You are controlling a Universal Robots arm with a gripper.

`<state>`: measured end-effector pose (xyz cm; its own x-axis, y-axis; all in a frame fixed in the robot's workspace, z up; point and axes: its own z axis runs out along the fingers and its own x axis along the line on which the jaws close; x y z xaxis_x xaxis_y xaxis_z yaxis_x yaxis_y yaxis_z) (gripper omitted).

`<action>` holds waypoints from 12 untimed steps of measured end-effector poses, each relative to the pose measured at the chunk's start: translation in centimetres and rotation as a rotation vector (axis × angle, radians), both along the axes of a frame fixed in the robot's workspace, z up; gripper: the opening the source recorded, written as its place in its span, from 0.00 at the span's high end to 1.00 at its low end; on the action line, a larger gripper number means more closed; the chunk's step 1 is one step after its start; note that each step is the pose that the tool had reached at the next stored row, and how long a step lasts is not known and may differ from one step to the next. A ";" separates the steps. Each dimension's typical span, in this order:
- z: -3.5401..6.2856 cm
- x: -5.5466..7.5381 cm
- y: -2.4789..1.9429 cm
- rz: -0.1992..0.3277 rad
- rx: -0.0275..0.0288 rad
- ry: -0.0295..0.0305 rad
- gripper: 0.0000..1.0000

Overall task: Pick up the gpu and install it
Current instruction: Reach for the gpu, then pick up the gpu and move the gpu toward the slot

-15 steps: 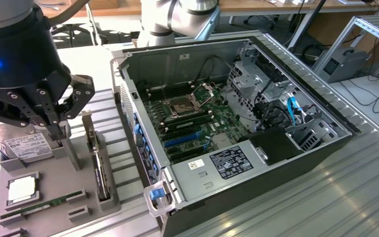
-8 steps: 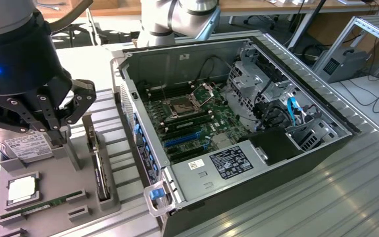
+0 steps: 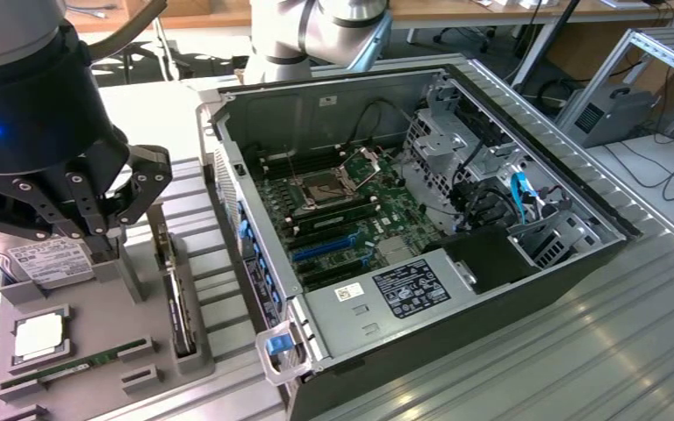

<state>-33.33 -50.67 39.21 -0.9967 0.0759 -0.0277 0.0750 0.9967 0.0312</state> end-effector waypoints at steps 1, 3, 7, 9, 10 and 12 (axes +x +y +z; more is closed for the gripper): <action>0.00 0.0 0.00 0.000 0.0000 0.0000 0.89; 0.00 0.0 0.00 0.000 0.0000 0.0000 0.89; 0.00 0.0 0.00 0.000 0.0000 0.0000 0.89; -0.01 0.0 0.00 0.000 -0.0005 -0.0002 0.89; -0.01 0.1 -0.01 0.000 -0.0016 0.0000 0.89; -0.03 0.3 0.00 0.000 -0.0031 0.0000 0.89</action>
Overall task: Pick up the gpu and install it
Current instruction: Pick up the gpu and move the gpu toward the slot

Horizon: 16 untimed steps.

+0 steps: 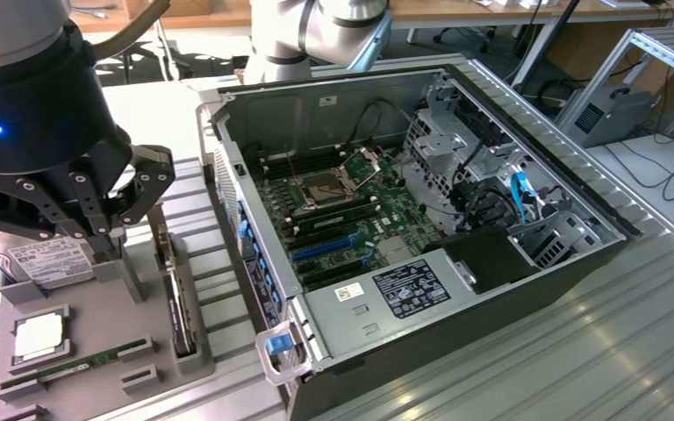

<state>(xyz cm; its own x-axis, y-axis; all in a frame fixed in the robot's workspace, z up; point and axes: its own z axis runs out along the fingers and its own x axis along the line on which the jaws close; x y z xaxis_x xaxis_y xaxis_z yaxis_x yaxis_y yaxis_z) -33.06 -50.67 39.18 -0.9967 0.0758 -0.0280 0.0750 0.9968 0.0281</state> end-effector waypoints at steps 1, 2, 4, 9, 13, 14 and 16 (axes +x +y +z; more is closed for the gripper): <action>0.00 0.1 0.00 0.000 -0.0010 0.0002 0.89; -0.01 0.2 0.00 0.000 -0.0024 0.0004 0.89; -0.04 0.5 0.00 0.000 -0.0057 0.0006 0.89; -0.09 1.3 0.00 0.000 -0.0124 0.0010 0.89; -0.15 2.2 0.00 0.000 -0.0182 0.0013 0.89; -0.17 2.3 0.00 0.000 -0.0190 0.0012 0.89; -0.19 2.5 0.00 0.000 -0.0205 0.0013 0.89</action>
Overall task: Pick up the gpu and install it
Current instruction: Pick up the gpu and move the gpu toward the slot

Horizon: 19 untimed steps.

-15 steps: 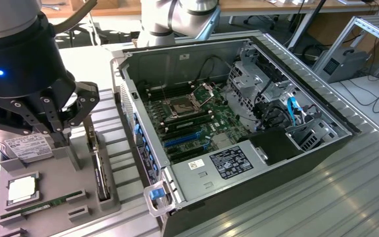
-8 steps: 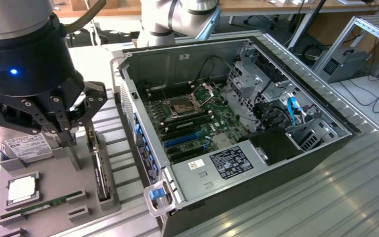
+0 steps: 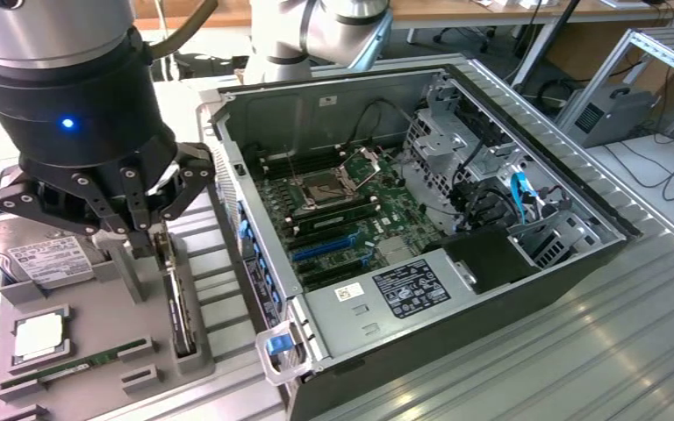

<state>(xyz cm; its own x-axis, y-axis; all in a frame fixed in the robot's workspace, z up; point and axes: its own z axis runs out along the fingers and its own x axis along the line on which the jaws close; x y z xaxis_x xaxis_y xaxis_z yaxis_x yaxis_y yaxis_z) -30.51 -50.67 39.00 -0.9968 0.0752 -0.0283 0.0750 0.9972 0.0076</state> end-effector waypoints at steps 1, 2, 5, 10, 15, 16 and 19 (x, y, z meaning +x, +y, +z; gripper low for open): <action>-0.01 0.1 0.00 0.000 -0.0004 0.0000 0.89; -0.02 0.2 0.00 0.000 -0.0008 0.0000 0.89; -0.03 0.5 0.00 0.000 -0.0015 0.0000 0.89; -0.04 0.7 0.00 0.000 -0.0016 0.0000 0.89; -0.04 0.7 0.00 0.000 -0.0016 0.0001 0.89; -0.04 0.7 0.00 0.000 -0.0016 0.0000 0.83; -0.04 0.7 0.00 0.000 -0.0016 0.0001 0.64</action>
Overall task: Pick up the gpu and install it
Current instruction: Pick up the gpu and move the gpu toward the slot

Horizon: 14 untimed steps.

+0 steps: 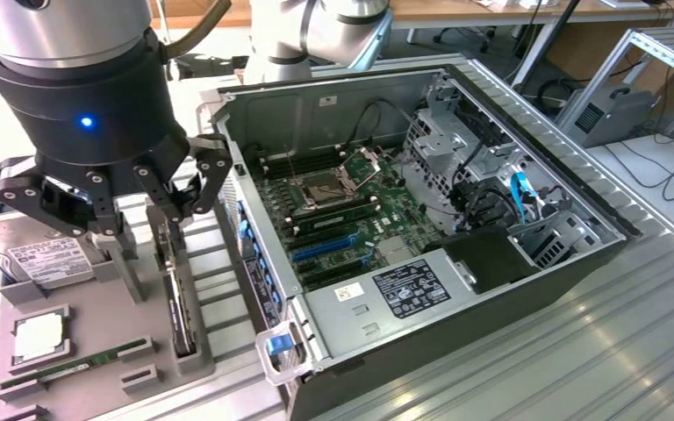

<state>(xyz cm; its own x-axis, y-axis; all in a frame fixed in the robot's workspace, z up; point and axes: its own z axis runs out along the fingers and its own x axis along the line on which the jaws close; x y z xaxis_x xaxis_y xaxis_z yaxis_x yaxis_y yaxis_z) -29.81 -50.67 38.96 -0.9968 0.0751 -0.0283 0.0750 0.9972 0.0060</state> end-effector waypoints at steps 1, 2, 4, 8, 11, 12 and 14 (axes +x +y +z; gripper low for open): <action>0.00 0.0 0.00 0.000 0.0000 0.0000 0.58; 0.00 0.0 0.00 0.000 0.0000 0.0000 0.52; 0.00 0.0 0.00 0.000 0.0000 0.0000 0.46; 0.00 0.0 0.00 0.000 0.0000 0.0000 0.40; -0.02 0.0 0.00 0.000 0.0000 0.0000 0.40; -0.02 0.0 0.00 0.000 0.0000 0.0000 0.40; -0.02 0.0 0.00 0.000 0.0000 0.0000 0.40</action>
